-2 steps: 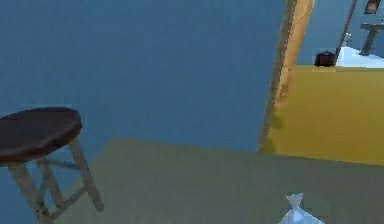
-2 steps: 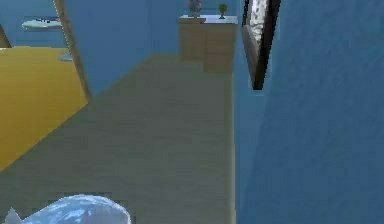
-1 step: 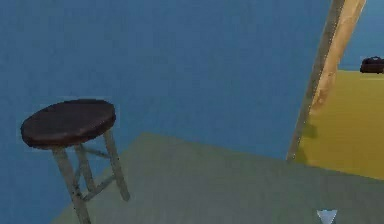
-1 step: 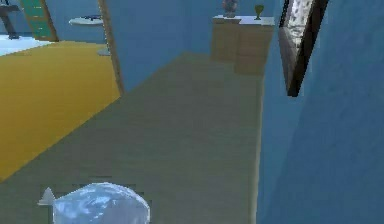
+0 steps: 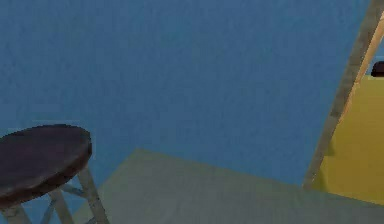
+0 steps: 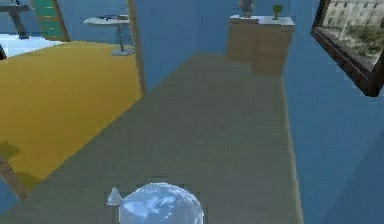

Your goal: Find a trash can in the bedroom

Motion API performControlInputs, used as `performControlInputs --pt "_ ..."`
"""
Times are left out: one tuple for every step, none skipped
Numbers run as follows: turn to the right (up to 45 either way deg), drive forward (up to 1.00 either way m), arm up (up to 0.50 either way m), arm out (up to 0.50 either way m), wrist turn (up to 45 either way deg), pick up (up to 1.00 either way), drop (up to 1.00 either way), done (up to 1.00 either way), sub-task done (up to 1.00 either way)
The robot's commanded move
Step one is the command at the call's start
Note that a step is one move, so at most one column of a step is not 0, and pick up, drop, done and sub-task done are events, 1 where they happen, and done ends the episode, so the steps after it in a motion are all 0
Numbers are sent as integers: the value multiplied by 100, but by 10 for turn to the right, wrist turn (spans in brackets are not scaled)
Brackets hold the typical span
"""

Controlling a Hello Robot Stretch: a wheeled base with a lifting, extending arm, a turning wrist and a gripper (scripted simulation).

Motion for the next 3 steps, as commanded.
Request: performControlInputs --pt "150 0 0 0 0 0 0 0 0" --pt "0 45 0 0 0 0 0 0 0" --pt "420 0 0 0 0 0 0 0 0"
